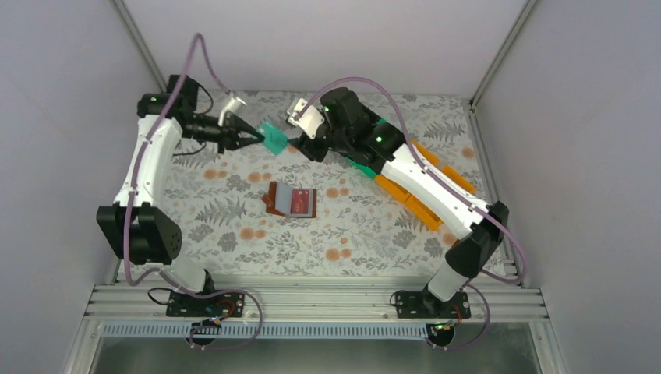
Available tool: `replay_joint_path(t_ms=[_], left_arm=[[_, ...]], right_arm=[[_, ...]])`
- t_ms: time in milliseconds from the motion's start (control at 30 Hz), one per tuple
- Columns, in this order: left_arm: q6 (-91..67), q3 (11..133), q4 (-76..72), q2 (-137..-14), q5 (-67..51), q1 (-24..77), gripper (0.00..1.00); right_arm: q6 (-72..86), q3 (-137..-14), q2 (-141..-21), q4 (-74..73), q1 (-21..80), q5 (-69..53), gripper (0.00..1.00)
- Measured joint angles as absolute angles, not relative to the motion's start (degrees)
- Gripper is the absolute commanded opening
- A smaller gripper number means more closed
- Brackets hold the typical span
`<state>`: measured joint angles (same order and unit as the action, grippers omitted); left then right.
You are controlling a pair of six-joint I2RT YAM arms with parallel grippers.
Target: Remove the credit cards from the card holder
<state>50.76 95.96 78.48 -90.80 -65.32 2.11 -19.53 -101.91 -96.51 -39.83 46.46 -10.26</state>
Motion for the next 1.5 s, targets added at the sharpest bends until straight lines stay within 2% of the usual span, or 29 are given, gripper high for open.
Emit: replay_joint_path(t_ms=[133, 200, 267, 400, 567, 733, 967, 1233, 1500], left_arm=[[35.51, 100.01, 74.41, -95.15, -71.05, -4.23, 0.03], [25.26, 99.68, 69.43, -95.35, -72.05, -5.96, 0.02], [13.82, 97.56, 62.3, -93.93, -72.25, -6.22, 0.03], [-2.46, 95.85, 53.87, -91.53, -72.4, -5.72, 0.02], [-14.24, 94.28, 48.27, -90.19, -73.38, -5.63, 0.02], [-19.03, 91.79, 46.96, -89.67, -74.76, -5.63, 0.02], [-20.62, 91.59, 46.35, -89.56, -77.06, -5.63, 0.02], [-20.64, 89.82, 46.06, -87.9, -78.7, -5.61, 0.02], [-20.64, 89.67, 45.93, -87.68, -78.76, -5.34, 0.02]], right_arm=[[-23.94, -95.79, -91.22, -29.34, 49.01, 1.72, 0.62], [-31.83, -88.29, -87.18, -19.49, 52.82, 6.07, 0.63], [-41.41, -80.16, -84.09, -9.39, 56.6, 7.4, 0.67], [-59.53, -68.53, -83.31, 7.05, 60.01, 8.08, 0.67], [-75.37, -66.06, -87.59, 20.91, 60.01, 10.83, 0.65], [-86.59, -64.99, -89.49, 32.93, 60.01, 13.21, 0.63], [-95.46, -64.95, -92.95, 38.15, 59.7, 14.94, 0.58], [-100.9, -66.13, -97.47, 40.47, 59.11, 15.66, 0.36], [-103.46, -67.07, -99.09, 42.65, 58.67, 16.12, 0.41]])
